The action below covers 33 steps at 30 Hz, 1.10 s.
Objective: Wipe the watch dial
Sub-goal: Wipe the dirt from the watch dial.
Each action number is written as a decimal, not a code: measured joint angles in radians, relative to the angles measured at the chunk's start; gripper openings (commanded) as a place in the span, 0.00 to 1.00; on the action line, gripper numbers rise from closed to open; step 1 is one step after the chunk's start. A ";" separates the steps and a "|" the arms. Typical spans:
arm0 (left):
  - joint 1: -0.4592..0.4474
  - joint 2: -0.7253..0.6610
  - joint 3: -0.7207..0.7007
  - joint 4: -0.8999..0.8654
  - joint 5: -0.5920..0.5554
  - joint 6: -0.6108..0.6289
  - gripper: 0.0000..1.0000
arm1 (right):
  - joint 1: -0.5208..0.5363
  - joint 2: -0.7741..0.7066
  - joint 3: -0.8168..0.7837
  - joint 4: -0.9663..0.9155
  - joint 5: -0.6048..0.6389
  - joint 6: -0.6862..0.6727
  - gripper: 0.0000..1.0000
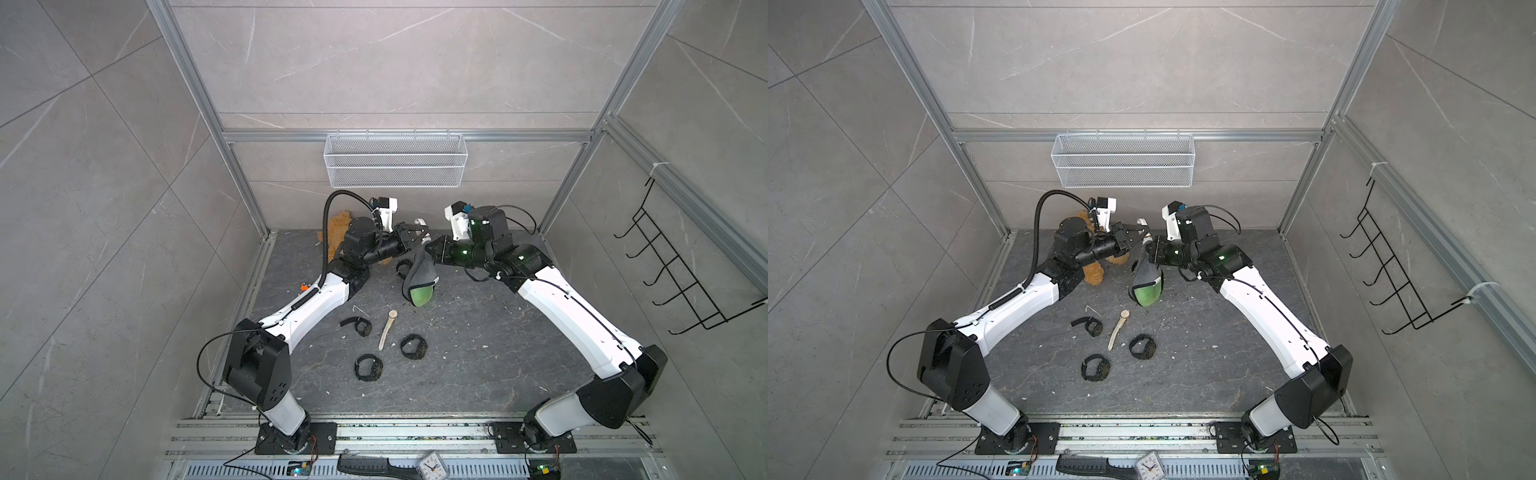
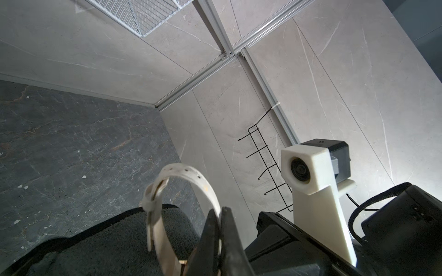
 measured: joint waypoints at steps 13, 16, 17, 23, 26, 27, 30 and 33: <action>0.005 0.018 0.019 0.026 0.002 -0.014 0.00 | -0.003 0.025 0.063 0.000 0.013 0.000 0.00; 0.005 0.018 0.019 0.026 0.002 -0.014 0.00 | -0.013 0.025 0.063 -0.005 0.019 0.005 0.00; 0.005 0.018 0.018 0.026 0.002 -0.014 0.00 | -0.017 0.025 0.062 -0.006 0.020 0.007 0.00; 0.005 0.018 0.016 0.026 0.004 -0.014 0.00 | -0.040 0.014 0.011 -0.003 0.046 0.023 0.00; 0.004 0.014 0.014 0.026 0.022 -0.014 0.00 | -0.051 0.011 -0.022 -0.003 0.065 0.029 0.00; 0.004 0.011 0.012 0.027 0.026 -0.014 0.00 | -0.055 0.010 -0.032 -0.003 0.070 0.031 0.00; 0.004 0.004 0.007 0.028 0.031 -0.014 0.00 | -0.060 0.003 -0.050 -0.006 0.081 0.031 0.00; 0.005 0.004 0.006 0.028 0.041 -0.014 0.00 | -0.060 -0.012 -0.053 -0.013 0.083 0.031 0.00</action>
